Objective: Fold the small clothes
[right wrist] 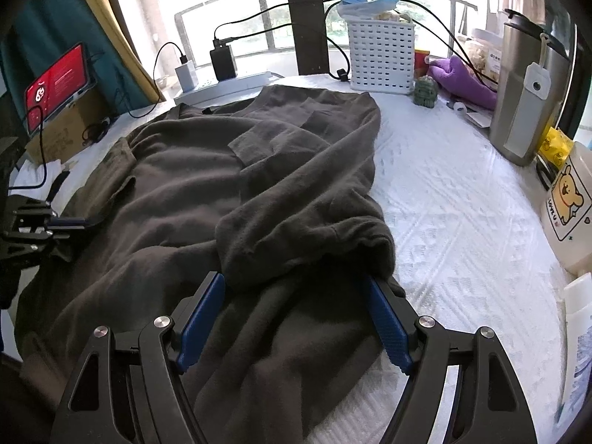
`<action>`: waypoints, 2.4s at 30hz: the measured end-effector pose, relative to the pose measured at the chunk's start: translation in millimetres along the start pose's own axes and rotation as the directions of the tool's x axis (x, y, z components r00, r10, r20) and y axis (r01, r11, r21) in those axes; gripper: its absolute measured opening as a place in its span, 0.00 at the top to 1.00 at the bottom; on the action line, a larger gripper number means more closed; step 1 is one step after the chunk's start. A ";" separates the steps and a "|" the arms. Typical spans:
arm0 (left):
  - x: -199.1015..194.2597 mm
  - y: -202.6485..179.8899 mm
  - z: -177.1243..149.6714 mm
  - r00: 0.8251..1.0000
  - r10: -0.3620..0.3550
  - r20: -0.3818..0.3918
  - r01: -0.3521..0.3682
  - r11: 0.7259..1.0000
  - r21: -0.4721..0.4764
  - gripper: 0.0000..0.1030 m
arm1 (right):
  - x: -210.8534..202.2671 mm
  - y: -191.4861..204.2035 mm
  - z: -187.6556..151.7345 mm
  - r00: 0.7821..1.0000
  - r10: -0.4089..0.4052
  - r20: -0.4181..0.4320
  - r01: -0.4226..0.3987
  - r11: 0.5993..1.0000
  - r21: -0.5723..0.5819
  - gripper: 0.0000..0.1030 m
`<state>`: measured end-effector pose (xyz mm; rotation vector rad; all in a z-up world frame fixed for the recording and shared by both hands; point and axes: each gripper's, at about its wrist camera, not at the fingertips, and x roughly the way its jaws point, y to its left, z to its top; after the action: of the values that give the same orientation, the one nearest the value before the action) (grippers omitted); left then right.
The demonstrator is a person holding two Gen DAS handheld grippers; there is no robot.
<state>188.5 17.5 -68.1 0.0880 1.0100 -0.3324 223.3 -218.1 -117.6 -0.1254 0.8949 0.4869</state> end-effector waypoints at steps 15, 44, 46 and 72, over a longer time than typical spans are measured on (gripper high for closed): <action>12.4 126.8 12.5 0.997 0.083 -0.010 -0.082 0.945 -0.316 0.45 | -19.4 -34.8 52.9 0.994 -0.046 0.099 0.047 0.999 -0.008 0.24; -69.8 89.7 -52.2 0.955 0.262 0.138 -0.204 0.920 -0.334 0.48 | -56.4 -12.4 -15.7 0.993 -0.094 0.065 0.092 0.995 0.032 0.24; -73.6 73.4 -67.7 0.962 0.235 0.140 -0.180 0.929 -0.324 0.46 | -62.5 -9.8 -27.8 0.993 -0.097 0.063 0.095 0.995 0.038 0.24; -80.1 -39.3 -180.2 0.997 0.074 0.022 -0.065 0.961 -0.270 0.30 | -103.8 15.6 -135.8 0.997 -0.052 0.052 0.049 0.997 0.065 0.24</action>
<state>-9.7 39.4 -93.6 -0.1278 1.0095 -0.1297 64.1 -282.4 -120.9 -0.0766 0.8522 0.4126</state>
